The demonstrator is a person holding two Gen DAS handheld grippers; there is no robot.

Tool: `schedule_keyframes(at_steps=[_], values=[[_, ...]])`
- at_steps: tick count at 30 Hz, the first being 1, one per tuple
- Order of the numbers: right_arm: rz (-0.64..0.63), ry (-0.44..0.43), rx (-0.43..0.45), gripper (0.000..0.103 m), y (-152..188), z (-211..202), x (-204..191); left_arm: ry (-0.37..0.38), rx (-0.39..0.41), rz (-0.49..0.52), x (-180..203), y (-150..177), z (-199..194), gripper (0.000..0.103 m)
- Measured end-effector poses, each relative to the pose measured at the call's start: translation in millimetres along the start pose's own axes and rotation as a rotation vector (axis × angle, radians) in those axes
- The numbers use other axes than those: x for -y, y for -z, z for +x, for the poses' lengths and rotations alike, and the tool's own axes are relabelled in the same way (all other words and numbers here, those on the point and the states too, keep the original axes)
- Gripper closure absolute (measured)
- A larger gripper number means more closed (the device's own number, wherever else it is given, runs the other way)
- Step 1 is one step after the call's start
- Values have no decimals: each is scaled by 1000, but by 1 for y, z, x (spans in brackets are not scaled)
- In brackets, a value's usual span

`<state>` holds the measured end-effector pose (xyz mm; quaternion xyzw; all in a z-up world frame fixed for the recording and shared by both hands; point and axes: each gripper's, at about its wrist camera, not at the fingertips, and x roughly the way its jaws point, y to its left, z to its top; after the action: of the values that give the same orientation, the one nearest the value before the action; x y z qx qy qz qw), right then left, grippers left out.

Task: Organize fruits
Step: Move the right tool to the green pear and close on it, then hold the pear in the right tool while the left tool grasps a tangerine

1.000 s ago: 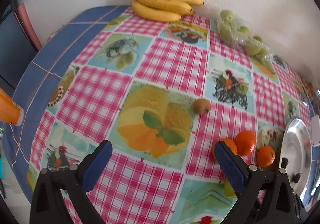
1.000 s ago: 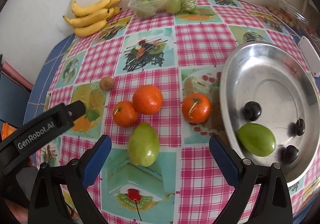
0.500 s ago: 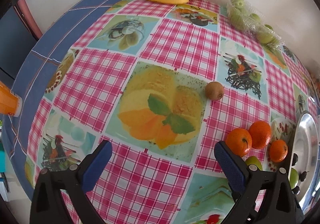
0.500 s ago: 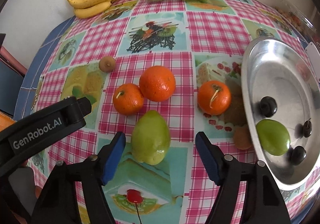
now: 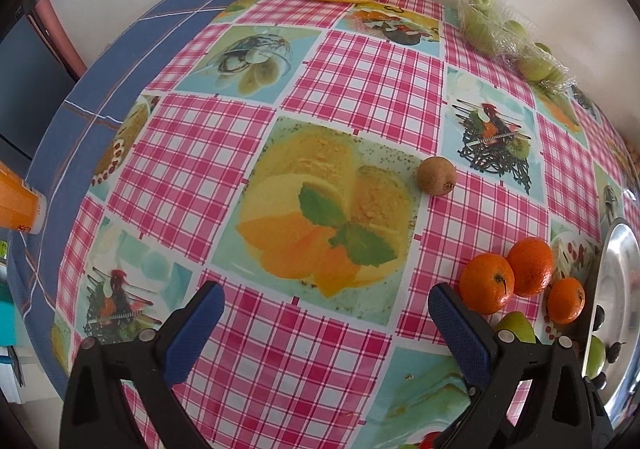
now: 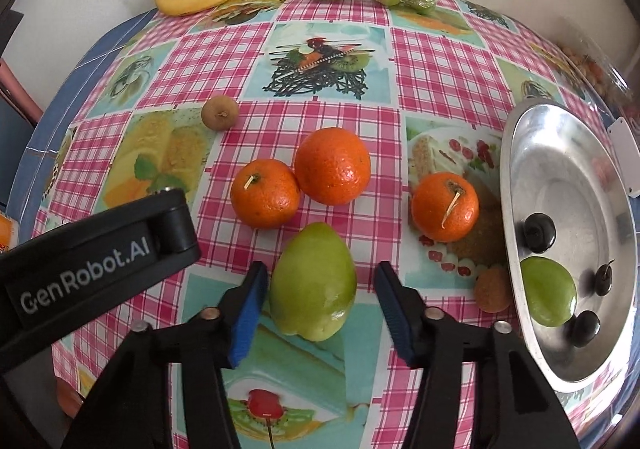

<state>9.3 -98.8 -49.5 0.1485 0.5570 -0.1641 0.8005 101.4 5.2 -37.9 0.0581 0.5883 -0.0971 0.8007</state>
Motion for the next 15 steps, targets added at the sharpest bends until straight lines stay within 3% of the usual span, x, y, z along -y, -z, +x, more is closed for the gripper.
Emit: schedule_keyframes(at_steps=[2,9,15], values=[[7,-18,3,63,-1,-1,2,3,-1,-4,0,0,0,0],[37,-66,0,63,4,-2,7,15,12,8,3,0,-3,0],[62,-84,-2,63,6,-6,13,104,11,-17,7,-1,-7,0]])
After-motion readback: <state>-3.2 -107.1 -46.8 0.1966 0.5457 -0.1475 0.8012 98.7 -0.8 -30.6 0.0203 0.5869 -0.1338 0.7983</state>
